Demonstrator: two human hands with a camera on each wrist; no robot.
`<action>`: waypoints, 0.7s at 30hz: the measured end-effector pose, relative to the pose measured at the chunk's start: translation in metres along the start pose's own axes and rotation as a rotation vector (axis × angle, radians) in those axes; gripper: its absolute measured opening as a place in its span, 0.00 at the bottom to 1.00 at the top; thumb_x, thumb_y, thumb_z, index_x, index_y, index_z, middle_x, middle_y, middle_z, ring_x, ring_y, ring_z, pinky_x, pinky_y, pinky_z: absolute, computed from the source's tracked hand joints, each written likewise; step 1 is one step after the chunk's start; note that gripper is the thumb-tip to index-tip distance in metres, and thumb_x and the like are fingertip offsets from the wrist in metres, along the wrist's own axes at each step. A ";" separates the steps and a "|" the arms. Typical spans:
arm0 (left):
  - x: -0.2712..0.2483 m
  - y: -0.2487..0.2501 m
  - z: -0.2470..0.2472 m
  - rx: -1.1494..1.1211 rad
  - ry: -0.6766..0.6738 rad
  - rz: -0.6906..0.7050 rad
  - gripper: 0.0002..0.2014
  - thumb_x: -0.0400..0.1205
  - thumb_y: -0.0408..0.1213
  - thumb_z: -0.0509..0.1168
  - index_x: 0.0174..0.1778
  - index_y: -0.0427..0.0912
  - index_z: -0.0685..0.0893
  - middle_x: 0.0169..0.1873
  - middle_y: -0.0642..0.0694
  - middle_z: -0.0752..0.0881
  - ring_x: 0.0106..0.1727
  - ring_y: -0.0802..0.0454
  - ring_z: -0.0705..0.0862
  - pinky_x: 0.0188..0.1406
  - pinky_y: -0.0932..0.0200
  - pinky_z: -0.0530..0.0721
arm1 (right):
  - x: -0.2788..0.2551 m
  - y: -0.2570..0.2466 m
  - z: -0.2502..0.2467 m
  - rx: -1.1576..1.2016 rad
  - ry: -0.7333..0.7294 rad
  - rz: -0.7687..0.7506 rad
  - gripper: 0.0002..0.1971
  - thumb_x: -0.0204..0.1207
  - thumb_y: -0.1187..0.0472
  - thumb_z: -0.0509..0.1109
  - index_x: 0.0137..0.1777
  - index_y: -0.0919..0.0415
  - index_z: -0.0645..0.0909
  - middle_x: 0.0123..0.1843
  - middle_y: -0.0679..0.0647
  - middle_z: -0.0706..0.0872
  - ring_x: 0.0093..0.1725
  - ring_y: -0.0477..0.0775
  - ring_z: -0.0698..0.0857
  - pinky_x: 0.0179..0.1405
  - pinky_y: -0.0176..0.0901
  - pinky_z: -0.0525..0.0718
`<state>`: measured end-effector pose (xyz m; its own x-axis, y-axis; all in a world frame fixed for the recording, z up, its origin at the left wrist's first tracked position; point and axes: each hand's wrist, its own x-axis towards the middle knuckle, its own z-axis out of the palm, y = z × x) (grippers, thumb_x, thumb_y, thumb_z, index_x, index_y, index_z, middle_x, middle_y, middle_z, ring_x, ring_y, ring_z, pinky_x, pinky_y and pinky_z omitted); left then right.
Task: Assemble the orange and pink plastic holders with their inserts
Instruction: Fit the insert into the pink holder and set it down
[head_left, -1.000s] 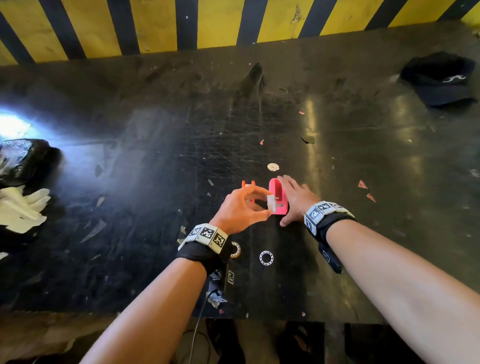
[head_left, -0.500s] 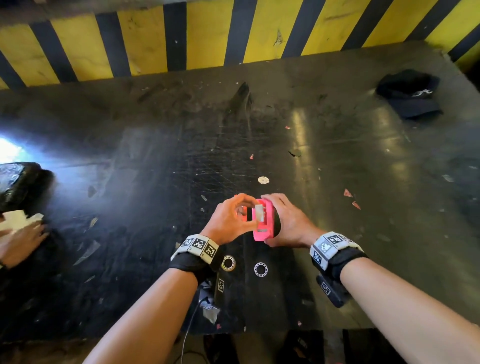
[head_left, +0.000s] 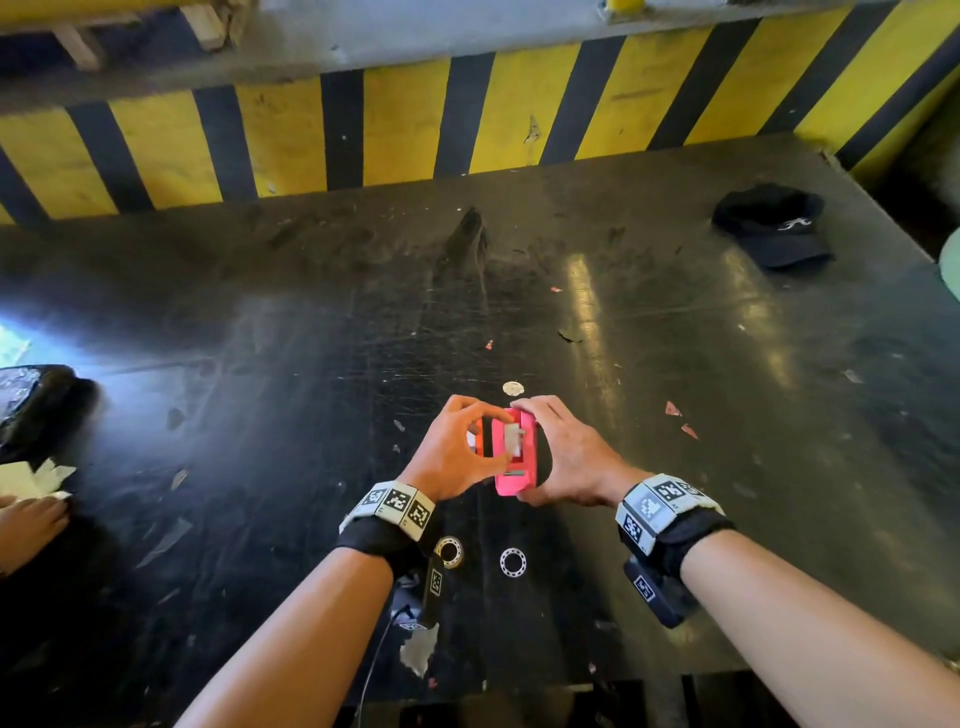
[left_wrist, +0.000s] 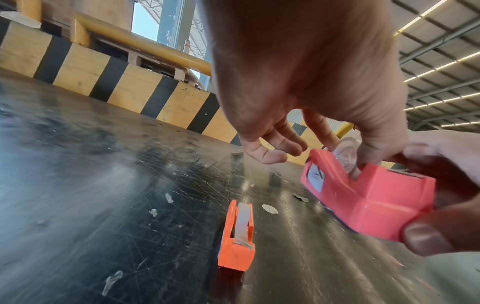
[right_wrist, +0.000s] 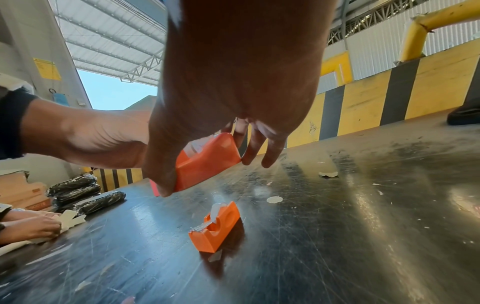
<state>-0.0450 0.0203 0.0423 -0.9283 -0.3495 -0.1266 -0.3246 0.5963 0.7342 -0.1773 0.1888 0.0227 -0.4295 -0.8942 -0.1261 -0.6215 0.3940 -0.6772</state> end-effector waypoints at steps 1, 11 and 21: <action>0.000 0.000 0.001 0.011 0.000 -0.003 0.27 0.69 0.45 0.85 0.65 0.58 0.86 0.65 0.53 0.77 0.61 0.53 0.82 0.63 0.50 0.88 | 0.000 0.000 -0.001 -0.004 -0.005 0.004 0.58 0.54 0.46 0.90 0.84 0.49 0.63 0.76 0.44 0.68 0.68 0.51 0.80 0.67 0.50 0.85; 0.003 0.012 0.003 0.222 0.004 0.018 0.28 0.68 0.53 0.83 0.64 0.57 0.85 0.61 0.59 0.80 0.60 0.55 0.81 0.59 0.55 0.84 | -0.005 0.000 -0.003 -0.013 -0.014 0.035 0.58 0.52 0.48 0.91 0.82 0.47 0.64 0.76 0.43 0.68 0.67 0.53 0.82 0.65 0.49 0.84; 0.000 0.021 0.004 0.351 0.028 0.087 0.27 0.66 0.53 0.80 0.58 0.54 0.78 0.55 0.58 0.84 0.52 0.51 0.79 0.49 0.54 0.80 | -0.012 -0.005 0.000 0.009 -0.002 0.016 0.57 0.52 0.47 0.91 0.82 0.45 0.65 0.76 0.41 0.69 0.68 0.50 0.82 0.67 0.51 0.83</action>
<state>-0.0522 0.0358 0.0557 -0.9516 -0.3029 -0.0520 -0.2913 0.8349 0.4669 -0.1696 0.1978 0.0276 -0.4377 -0.8884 -0.1384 -0.6086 0.4060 -0.6817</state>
